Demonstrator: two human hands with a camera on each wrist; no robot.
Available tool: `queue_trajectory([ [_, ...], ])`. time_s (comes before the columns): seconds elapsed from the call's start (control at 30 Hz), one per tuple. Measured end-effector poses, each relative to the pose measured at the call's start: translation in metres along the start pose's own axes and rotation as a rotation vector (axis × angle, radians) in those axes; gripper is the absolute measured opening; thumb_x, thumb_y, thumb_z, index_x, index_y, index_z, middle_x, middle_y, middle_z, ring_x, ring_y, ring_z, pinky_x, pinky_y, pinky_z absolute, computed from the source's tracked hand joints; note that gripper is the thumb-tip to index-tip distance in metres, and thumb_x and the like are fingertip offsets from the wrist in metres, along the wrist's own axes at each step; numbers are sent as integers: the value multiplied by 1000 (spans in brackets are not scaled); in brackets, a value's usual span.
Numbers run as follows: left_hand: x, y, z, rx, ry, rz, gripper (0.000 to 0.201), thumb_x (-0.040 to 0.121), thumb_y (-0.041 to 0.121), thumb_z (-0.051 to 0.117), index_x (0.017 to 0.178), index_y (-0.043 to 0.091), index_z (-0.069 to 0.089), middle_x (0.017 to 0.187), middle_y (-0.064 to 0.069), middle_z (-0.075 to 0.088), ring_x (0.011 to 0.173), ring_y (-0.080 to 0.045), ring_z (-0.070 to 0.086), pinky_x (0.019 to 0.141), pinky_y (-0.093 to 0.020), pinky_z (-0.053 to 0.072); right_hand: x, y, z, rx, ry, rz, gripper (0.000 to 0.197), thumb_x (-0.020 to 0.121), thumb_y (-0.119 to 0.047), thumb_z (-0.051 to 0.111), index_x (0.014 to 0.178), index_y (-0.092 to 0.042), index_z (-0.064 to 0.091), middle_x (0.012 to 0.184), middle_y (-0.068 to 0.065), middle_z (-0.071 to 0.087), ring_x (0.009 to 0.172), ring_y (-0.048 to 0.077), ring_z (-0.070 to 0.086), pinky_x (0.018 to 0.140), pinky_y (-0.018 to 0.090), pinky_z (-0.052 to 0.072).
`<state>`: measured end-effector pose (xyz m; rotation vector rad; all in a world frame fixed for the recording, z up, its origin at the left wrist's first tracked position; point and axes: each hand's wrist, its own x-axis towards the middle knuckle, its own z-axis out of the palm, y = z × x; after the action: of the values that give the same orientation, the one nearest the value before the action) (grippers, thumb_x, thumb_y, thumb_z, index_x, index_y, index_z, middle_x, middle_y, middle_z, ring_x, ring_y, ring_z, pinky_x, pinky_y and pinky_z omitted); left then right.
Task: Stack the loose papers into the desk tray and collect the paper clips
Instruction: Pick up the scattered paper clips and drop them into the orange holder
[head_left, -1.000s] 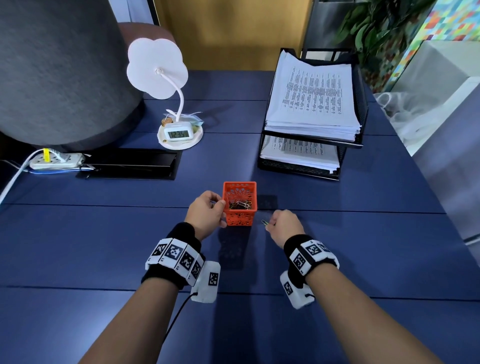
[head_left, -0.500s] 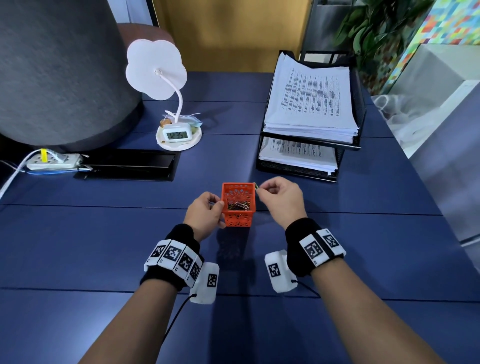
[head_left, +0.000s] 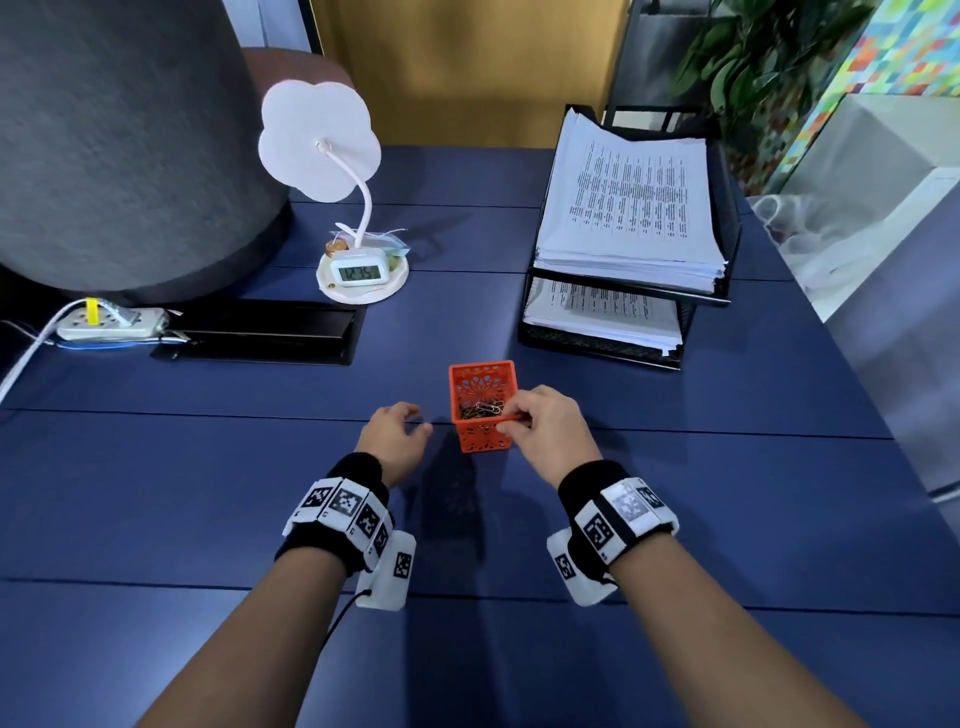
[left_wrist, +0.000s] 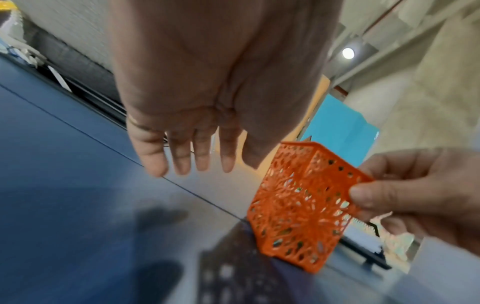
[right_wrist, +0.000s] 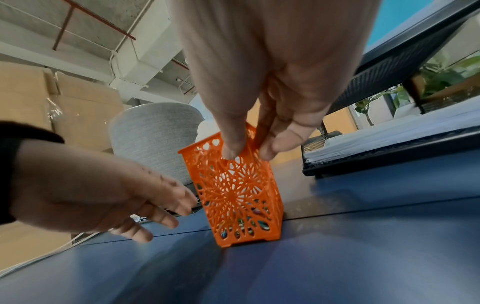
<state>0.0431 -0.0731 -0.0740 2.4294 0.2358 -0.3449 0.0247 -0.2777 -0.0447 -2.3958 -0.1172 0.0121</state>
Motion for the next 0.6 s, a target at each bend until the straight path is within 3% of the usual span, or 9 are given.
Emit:
queue_trajectory([
  [0.07,6,-9,-4,184,-77,-12,61,86,37,62,139,15,41,150,-13,32,138,-28,31,111,-41,31,7,-2,2,-18,31,-3,5,79,-17,72,83,-14,68,83,-1,55,80,18,56,81,31,46],
  [0.17,12,-14,-11,380,-182,-45,97,77,52,69,151,22,13,159,-9,-2,147,-28,-1,116,-50,18,21,-8,4,-23,65,-7,6,81,-17,70,85,-13,69,82,-1,55,79,17,54,79,29,45],
  [0.3,20,-18,-13,506,-314,-63,120,68,60,73,152,23,-5,158,-9,-16,146,-29,-12,116,-54,8,46,-18,10,-43,69,15,10,83,-16,67,91,-12,71,90,7,63,87,23,58,81,31,47],
  [0.6,36,-22,-16,649,-410,-55,137,60,71,70,148,21,-22,154,-13,-28,143,-31,-22,114,-58,1,123,-37,29,-169,62,48,17,87,-20,61,100,-15,71,103,13,68,99,31,61,87,34,48],
])
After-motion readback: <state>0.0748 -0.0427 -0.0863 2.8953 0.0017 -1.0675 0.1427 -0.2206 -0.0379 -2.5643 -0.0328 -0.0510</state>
